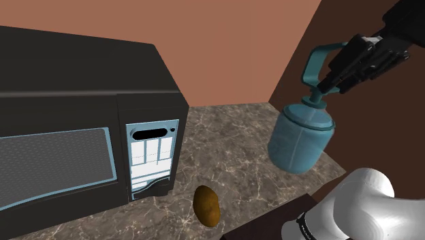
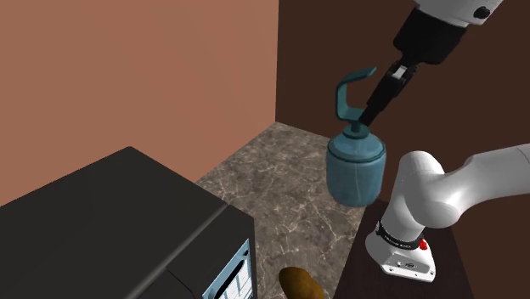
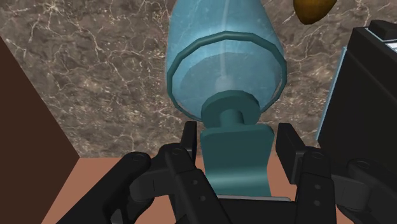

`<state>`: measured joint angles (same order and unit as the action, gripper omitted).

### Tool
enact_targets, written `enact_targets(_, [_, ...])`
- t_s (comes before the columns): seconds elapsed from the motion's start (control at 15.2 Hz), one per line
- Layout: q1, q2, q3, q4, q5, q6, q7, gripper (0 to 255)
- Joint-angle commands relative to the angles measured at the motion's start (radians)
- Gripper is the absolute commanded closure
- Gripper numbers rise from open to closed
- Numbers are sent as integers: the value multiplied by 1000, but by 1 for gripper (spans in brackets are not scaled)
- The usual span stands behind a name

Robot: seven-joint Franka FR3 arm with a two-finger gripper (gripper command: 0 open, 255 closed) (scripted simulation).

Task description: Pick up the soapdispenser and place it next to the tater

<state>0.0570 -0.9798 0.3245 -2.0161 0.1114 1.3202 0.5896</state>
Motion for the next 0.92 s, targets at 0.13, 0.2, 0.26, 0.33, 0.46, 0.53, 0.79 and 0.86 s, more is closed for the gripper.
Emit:
enact_targets(0.13, [10,-40,5,-78,10,39,3,255])
enact_targets(0.2, [13,-50,6,-98,12,49,3,255])
enact_targets(0.26, [15,-59,8,-117,15,58,4,255])
enact_targets(0.33, [18,-69,9,-136,17,68,5,255])
enact_targets(0.46, [23,-87,13,-173,22,87,6,255])
enact_targets(0.53, [25,-96,14,-191,25,96,7,255])
enact_targets(0.79, [36,-131,23,-264,36,133,10,255])
enact_targets(0.86, [38,-140,25,-281,38,142,11,255])
